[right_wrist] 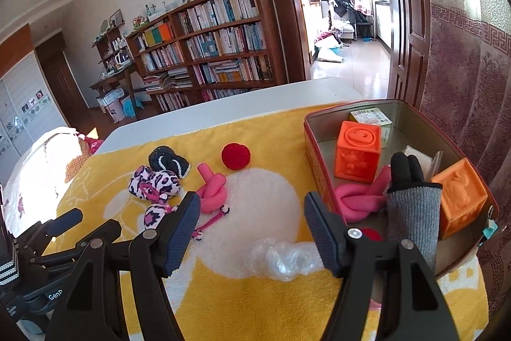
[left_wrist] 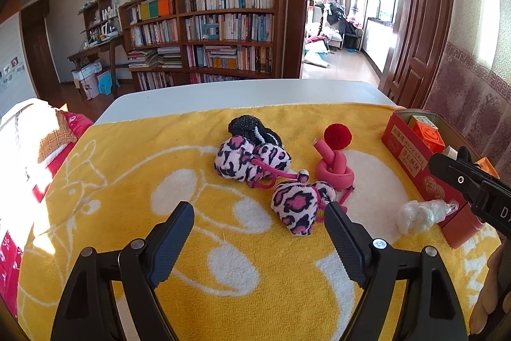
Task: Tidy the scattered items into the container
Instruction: 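Move the left gripper toward the pink leopard plush while the right withdraws from the tin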
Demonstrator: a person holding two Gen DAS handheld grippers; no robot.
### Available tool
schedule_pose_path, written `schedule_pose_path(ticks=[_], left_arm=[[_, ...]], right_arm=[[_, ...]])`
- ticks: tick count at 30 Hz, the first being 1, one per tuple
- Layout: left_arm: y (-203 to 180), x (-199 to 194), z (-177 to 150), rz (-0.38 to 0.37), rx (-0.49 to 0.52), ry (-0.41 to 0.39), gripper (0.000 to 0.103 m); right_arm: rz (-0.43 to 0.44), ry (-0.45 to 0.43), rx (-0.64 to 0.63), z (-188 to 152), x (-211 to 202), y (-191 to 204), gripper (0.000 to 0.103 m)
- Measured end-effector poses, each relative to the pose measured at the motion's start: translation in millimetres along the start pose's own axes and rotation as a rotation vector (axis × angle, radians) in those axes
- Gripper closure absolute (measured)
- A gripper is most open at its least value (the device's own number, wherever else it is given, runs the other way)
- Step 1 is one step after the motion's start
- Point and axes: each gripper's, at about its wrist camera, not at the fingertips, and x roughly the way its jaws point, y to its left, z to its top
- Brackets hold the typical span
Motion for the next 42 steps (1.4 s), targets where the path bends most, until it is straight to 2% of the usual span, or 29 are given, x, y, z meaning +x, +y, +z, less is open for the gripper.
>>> schedule_pose_path(ticks=[16, 17, 18, 19, 24, 29, 37, 42], left_arm=[[15.4, 10.9, -3.0, 0.000, -0.034, 0.028, 0.018], [18.6, 13.1, -3.3, -0.009, -0.047, 0.038, 0.013], [23.0, 15.4, -3.7, -0.020, -0.067, 0.048, 0.002], [28.2, 17.0, -4.6, -0.031, -0.091, 0.049, 0.001], [58.3, 28.5, -6.5, -0.059, -0.191, 0.099, 0.001], [86.9, 35.9, -8.4, -0.040, -0.264, 0.122, 0.001], [103.5, 49.9, -4.3, 0.005, -0.270, 0.155, 0.001], [87.3, 52.0, -2.8, -0.059, -0.259, 0.169, 0.001]], right_arm=[[0.001, 0.057, -0.022, -5.7, 22.1, 10.6, 0.029], [0.001, 0.059, -0.021, -6.1, 23.1, 10.1, 0.029], [0.001, 0.061, -0.019, -6.5, 24.0, 9.5, 0.029], [0.000, 0.063, -0.017, -7.0, 24.6, 8.8, 0.029], [0.000, 0.075, -0.003, -9.1, 29.5, 3.5, 0.028], [0.004, 0.084, 0.002, -11.7, 32.7, -0.3, 0.028], [0.019, 0.088, 0.031, -12.1, 33.1, -10.4, 0.028], [0.067, 0.081, 0.100, -9.0, 29.6, -23.3, 0.028]])
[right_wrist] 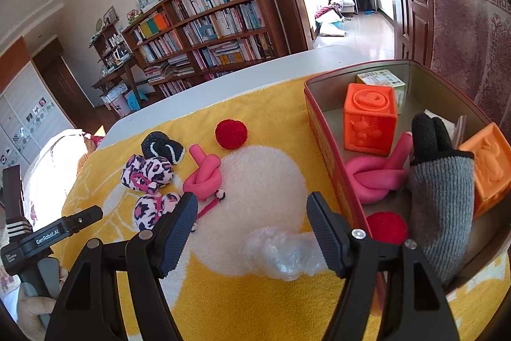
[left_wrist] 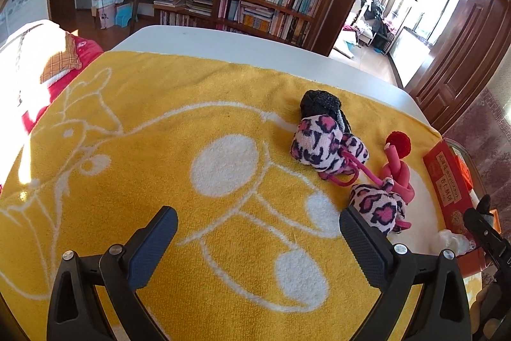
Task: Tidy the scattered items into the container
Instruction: 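Move the left gripper toward the pink leopard plush while the right withdraws from the tin, then grasp the pink leopard plush with the left gripper while the right moves to the clear plastic bag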
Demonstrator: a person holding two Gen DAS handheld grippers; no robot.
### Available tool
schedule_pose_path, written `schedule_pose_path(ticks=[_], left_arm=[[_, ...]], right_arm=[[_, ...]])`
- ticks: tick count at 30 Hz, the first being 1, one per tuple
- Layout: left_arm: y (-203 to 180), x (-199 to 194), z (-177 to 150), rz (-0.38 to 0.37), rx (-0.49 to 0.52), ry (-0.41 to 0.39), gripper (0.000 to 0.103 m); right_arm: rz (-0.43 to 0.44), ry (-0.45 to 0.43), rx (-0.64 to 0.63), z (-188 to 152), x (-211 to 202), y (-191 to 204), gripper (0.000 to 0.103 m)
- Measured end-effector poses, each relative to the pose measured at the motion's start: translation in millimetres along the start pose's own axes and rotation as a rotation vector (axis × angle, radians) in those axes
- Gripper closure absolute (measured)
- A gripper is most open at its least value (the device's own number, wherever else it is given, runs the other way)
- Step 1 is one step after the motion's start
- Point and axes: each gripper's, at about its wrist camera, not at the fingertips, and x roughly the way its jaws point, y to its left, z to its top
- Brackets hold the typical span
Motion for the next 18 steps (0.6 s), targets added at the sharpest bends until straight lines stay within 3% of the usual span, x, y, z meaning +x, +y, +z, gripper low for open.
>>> schedule_pose_path(ticks=[6, 12, 18], left_arm=[[-43.8, 1.3, -4.1, -0.100, 0.075, 0.015, 0.001], [-86.0, 18.9, -2.3, -0.113, 0.161, 0.034, 0.001], [-101.5, 51.4, -7.0, -0.102, 0.203, 0.073, 0.001]], right_arm=[[0.056, -0.042, 0.103, 8.1, -14.0, -19.2, 0.028], [0.067, -0.066, 0.143, 12.5, -22.7, -29.2, 0.028], [0.081, -0.064, 0.090, 8.7, -25.7, -16.7, 0.028]])
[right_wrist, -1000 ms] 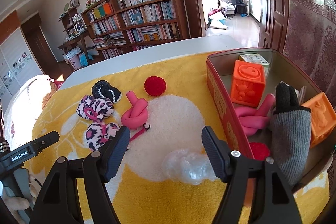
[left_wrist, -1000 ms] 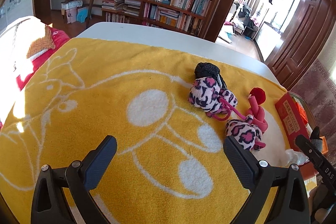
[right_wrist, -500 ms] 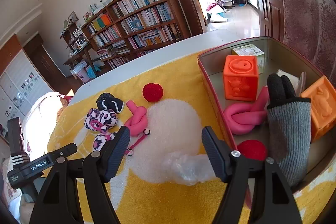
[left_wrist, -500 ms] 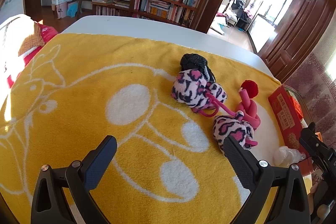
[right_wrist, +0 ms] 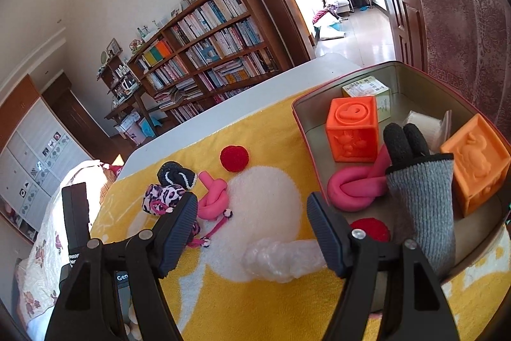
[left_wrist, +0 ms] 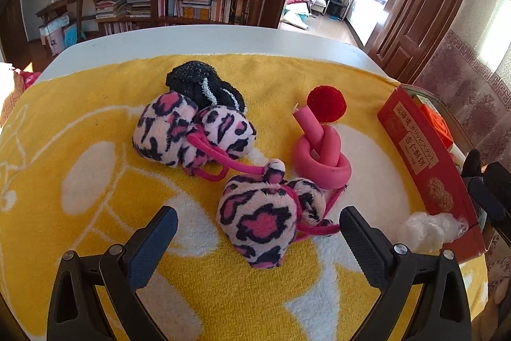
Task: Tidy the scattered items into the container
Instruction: 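Grasp the pink leopard plush with the left gripper while the right moves to the clear plastic bag, then lift the plush with the left gripper while the right grasps the plastic bag and carries it over the tin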
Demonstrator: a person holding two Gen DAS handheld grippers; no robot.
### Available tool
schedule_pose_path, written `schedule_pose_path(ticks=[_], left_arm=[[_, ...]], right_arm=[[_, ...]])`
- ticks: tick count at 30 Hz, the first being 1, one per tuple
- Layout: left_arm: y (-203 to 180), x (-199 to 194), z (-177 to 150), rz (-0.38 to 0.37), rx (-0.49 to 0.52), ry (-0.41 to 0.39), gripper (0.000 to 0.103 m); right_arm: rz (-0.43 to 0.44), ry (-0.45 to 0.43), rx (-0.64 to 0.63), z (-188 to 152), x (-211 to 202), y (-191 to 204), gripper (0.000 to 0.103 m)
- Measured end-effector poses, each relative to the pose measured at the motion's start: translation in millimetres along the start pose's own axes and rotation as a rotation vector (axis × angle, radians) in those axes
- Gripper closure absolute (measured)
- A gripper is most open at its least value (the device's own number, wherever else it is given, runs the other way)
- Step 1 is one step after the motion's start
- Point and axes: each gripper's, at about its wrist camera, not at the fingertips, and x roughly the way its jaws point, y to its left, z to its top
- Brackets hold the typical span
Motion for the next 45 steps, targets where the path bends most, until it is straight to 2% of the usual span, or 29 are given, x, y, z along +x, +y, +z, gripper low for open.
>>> schedule_pose_path(ticks=[1, 4, 6, 8, 11, 17, 27, 32, 35, 37, 38, 41, 42, 45], left_arm=[[0.1, 2.6, -0.8, -0.013, -0.001, 0.001, 0.001], [0.5, 4.1, -2.1, -0.011, 0.019, -0.015, 0.015], [4.2, 2.2, -2.0, -0.032, 0.014, -0.024, 0.030], [7.4, 1.0, -2.6, -0.051, 0.004, -0.028, 0.036], [11.0, -3.3, -5.3, -0.055, 0.005, -0.033, 0.036], [18.2, -24.7, -10.6, -0.070, -0.013, -0.065, 0.036], [24.3, -46.0, -14.7, -0.109, -0.046, -0.094, 0.036], [18.9, -43.8, -16.4, -0.118, -0.034, -0.089, 0.036], [19.7, -43.4, -16.8, -0.119, -0.038, -0.086, 0.036], [20.6, -44.0, -16.9, -0.121, -0.042, -0.088, 0.036], [20.7, -44.5, -17.0, -0.121, -0.043, -0.089, 0.036], [18.7, -45.8, -17.5, -0.125, -0.041, -0.091, 0.036], [17.3, -46.5, -17.5, -0.126, -0.037, -0.093, 0.036], [13.3, -50.3, -17.8, -0.128, -0.025, -0.105, 0.036]], right_arm=[[-0.001, 0.001, -0.015, -2.0, 0.0, 3.3, 0.028], [-0.015, 0.007, -0.058, -6.7, 2.3, 12.5, 0.028], [-0.025, 0.014, -0.083, -10.3, 4.4, 17.2, 0.028], [-0.028, 0.024, -0.105, -14.5, 6.2, 21.4, 0.028], [-0.039, 0.050, -0.156, -23.5, 11.4, 30.7, 0.028], [-0.140, 0.076, -0.293, -45.3, 19.7, 48.7, 0.028], [-0.215, 0.112, -0.315, -48.0, 36.9, 44.9, 0.029], [-0.323, 0.121, -0.443, -56.2, 51.1, 55.7, 0.030], [-0.411, 0.113, -0.505, -60.8, 56.9, 61.5, 0.042], [-0.458, 0.096, -0.515, -60.1, 56.3, 60.4, 0.062], [-0.460, 0.090, -0.510, -59.0, 54.6, 58.7, 0.064], [-0.450, 0.065, -0.486, -56.1, 48.4, 54.6, 0.078], [-0.436, 0.053, -0.480, -55.6, 45.1, 54.3, 0.090], [-0.386, 0.025, -0.454, -54.1, 35.1, 56.7, 0.091]])
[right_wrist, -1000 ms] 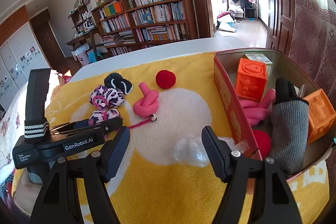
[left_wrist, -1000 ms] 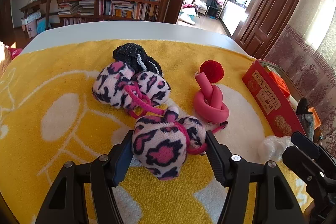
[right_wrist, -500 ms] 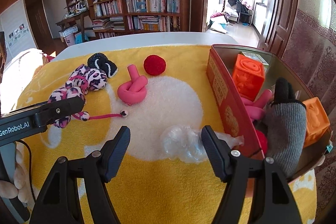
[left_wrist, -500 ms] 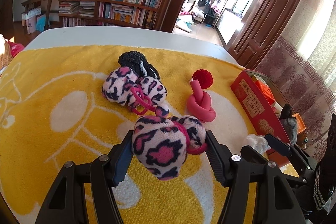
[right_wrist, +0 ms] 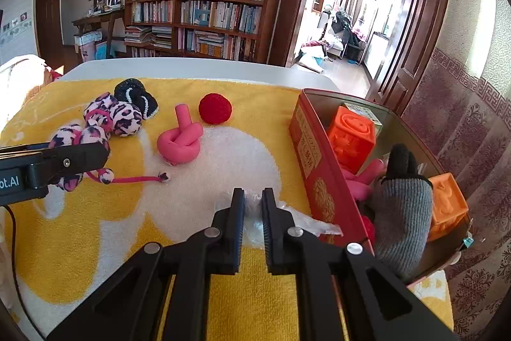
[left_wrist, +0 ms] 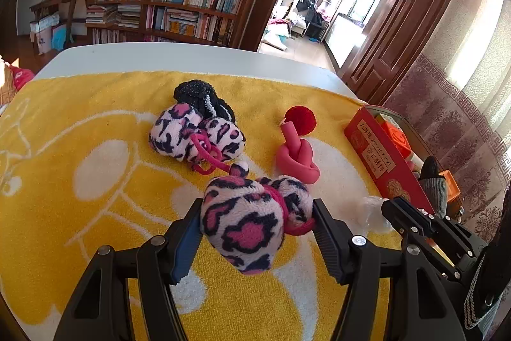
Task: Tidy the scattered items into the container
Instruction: 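Lift the plush with the left gripper while the right grasps the plastic bag and carries it over the tin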
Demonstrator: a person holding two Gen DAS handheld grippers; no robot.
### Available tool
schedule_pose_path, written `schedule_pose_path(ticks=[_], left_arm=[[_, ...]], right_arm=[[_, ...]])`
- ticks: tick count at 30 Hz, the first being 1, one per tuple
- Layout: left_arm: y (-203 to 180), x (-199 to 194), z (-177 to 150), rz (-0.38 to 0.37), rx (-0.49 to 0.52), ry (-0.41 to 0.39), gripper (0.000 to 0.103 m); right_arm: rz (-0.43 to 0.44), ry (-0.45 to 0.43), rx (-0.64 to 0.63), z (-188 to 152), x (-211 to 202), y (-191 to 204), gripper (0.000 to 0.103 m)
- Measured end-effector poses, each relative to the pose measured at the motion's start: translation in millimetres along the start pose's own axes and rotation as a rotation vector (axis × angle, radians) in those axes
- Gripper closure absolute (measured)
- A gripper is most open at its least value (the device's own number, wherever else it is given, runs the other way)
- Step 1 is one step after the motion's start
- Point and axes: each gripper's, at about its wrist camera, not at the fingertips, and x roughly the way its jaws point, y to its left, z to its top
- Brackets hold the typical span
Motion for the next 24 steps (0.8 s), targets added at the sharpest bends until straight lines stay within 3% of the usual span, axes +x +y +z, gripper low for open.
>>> schedule_pose_path(ticks=[2, 7, 12, 24], left_arm=[[-2.1, -1.9, -0.1, -0.001, 0.004, -0.005, 0.036], [-5.2, -6.7, 0.5, -0.004, 0.013, -0.020, 0.036], [-11.2, -7.1, 0.1, -0.007, 0.025, -0.022, 0.036], [-61.0, -5.9, 3.8, -0.052, 0.112, -0.011, 0.036]], right_arm=[[0.021, -0.018, 0.017, 1.4, -6.5, -1.0, 0.091], [0.185, -0.080, 0.160, 9.6, -27.3, -27.2, 0.092], [0.249, -0.134, 0.289, 14.6, -46.4, -63.7, 0.092], [0.133, -0.159, 0.460, 32.6, -42.8, -170.0, 0.091]])
